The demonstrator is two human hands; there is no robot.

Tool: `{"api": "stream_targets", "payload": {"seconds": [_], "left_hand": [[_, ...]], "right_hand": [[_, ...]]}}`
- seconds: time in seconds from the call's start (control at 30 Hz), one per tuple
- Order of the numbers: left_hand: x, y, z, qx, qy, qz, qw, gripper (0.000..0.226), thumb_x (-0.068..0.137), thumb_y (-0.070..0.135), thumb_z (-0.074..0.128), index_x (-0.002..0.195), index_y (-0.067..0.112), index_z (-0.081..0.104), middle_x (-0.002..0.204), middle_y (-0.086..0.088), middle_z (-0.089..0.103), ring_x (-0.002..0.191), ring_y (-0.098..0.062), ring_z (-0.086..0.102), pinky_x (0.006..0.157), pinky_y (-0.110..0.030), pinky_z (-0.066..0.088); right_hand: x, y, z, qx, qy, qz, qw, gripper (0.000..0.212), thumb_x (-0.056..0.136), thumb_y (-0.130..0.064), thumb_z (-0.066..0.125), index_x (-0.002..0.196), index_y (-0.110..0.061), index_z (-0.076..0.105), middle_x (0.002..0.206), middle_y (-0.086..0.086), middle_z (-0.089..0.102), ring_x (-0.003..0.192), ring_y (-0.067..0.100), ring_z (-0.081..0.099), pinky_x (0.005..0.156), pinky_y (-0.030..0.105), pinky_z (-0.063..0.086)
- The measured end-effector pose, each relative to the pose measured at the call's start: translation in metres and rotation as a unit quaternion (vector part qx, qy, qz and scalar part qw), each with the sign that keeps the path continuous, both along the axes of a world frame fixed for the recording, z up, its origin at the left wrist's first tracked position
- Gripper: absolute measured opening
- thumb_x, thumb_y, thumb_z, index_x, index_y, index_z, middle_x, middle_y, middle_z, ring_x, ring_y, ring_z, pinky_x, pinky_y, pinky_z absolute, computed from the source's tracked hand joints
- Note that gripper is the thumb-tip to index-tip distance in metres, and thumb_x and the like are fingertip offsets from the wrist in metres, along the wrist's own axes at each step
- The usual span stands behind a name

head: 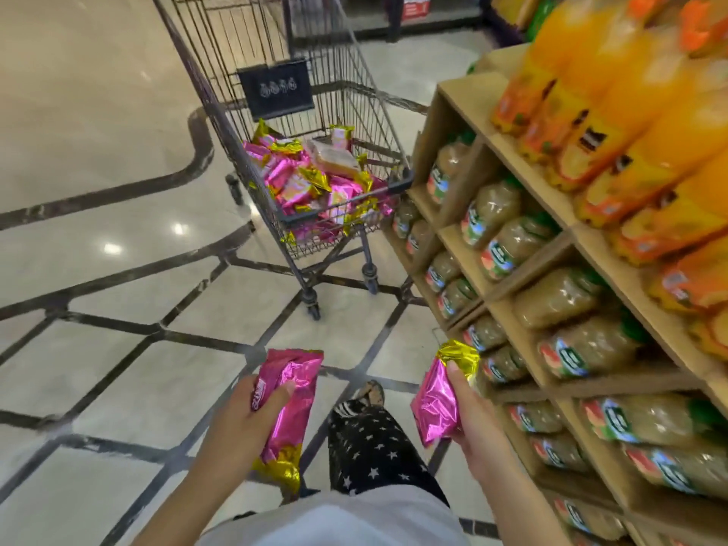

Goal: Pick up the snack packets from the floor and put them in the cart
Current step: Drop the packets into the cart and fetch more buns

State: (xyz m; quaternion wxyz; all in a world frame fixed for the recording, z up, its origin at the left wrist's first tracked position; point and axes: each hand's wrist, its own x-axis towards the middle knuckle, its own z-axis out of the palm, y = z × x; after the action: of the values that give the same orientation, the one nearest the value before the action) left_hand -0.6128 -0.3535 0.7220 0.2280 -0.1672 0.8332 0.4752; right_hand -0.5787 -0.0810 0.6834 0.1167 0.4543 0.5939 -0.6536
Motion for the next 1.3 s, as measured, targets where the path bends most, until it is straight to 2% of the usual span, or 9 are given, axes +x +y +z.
{"api": "stream_targets", "payload": {"seconds": [0.3,0.53,0.63,0.7,0.83,0.9,1.0,1.1,1.3], "left_hand": [[-0.164,0.045,0.034,0.003,0.041,0.020,0.999,0.032,0.084,0.059,0.059,0.093,0.027,0.059,0.077,0.002,0.068,0.069,-0.010,0.066,0.067,-0.033,0.051],[-0.246,0.043,0.027,0.005,0.050,0.015,0.999,0.030,0.087,0.055,0.056,0.087,0.025,0.059,0.071,0.000,0.063,0.059,-0.001,0.058,0.052,-0.012,0.039],[-0.293,0.031,0.020,0.008,0.059,-0.022,0.998,0.032,0.084,0.058,0.056,0.091,0.027,0.061,0.074,-0.002,0.068,0.063,-0.003,0.062,0.054,-0.012,0.043],[-0.333,0.021,0.017,0.013,0.065,-0.050,0.997,0.040,0.081,0.066,0.055,0.100,0.031,0.062,0.079,0.006,0.070,0.068,0.002,0.065,0.060,-0.011,0.047],[-0.452,-0.011,0.010,-0.004,0.084,-0.109,0.990,0.080,0.069,0.090,0.045,0.123,0.032,0.058,0.096,0.006,0.072,0.086,-0.008,0.068,0.088,-0.038,0.054],[-0.509,-0.023,0.012,-0.031,0.099,-0.148,0.984,0.077,0.072,0.086,0.047,0.119,0.026,0.060,0.087,0.003,0.070,0.079,-0.011,0.067,0.083,-0.040,0.054],[-0.583,-0.032,0.019,-0.069,0.120,-0.211,0.968,0.066,0.077,0.078,0.047,0.109,0.022,0.059,0.072,0.000,0.064,0.070,-0.019,0.063,0.069,-0.037,0.051],[-0.639,-0.040,0.014,-0.095,0.114,-0.269,0.951,0.089,0.072,0.085,0.041,0.124,0.015,0.056,0.086,-0.002,0.068,0.081,-0.018,0.064,0.078,-0.040,0.052],[-0.689,-0.028,0.005,-0.144,0.121,-0.371,0.909,0.082,0.083,0.072,0.043,0.137,0.010,0.047,0.100,-0.012,0.069,0.096,-0.031,0.062,0.082,-0.039,0.046]], "right_hand": [[-0.204,0.035,0.027,0.072,0.038,0.142,0.987,0.059,0.075,-0.066,0.067,0.094,-0.011,0.069,0.086,0.006,0.073,0.085,0.022,0.068,0.085,0.035,0.050],[-0.294,0.020,0.024,0.060,0.044,0.164,0.984,0.057,0.081,-0.059,0.065,0.107,-0.008,0.068,0.092,0.006,0.074,0.082,0.019,0.069,0.072,0.029,0.050],[-0.325,0.002,0.018,0.012,0.039,0.133,0.990,0.077,0.063,-0.074,0.064,0.103,-0.009,0.070,0.091,0.011,0.076,0.089,0.028,0.072,0.092,0.044,0.054],[-0.349,-0.006,0.016,-0.002,0.037,0.113,0.993,0.060,0.073,-0.068,0.059,0.102,-0.015,0.070,0.094,0.010,0.076,0.092,0.027,0.072,0.095,0.047,0.053],[-0.417,-0.037,0.001,0.024,0.021,0.009,0.999,0.068,0.067,-0.071,0.065,0.100,-0.012,0.071,0.094,0.012,0.076,0.091,0.030,0.072,0.093,0.049,0.054],[-0.446,-0.058,-0.007,0.024,-0.004,-0.039,0.999,0.094,0.054,-0.079,0.069,0.104,0.000,0.069,0.097,0.020,0.073,0.093,0.037,0.070,0.089,0.051,0.055],[-0.481,-0.092,-0.014,-0.006,-0.040,-0.093,0.995,0.091,0.053,-0.078,0.073,0.096,0.002,0.068,0.094,0.020,0.072,0.092,0.038,0.069,0.084,0.043,0.057],[-0.501,-0.119,-0.022,-0.012,-0.066,-0.144,0.987,0.100,0.049,-0.078,0.075,0.097,0.009,0.067,0.090,0.025,0.071,0.084,0.037,0.069,0.091,0.048,0.055],[-0.509,-0.154,-0.025,0.008,-0.105,-0.145,0.984,0.063,0.078,-0.061,0.067,0.087,0.002,0.073,0.071,0.008,0.072,0.069,0.020,0.067,0.080,0.037,0.054]]}}
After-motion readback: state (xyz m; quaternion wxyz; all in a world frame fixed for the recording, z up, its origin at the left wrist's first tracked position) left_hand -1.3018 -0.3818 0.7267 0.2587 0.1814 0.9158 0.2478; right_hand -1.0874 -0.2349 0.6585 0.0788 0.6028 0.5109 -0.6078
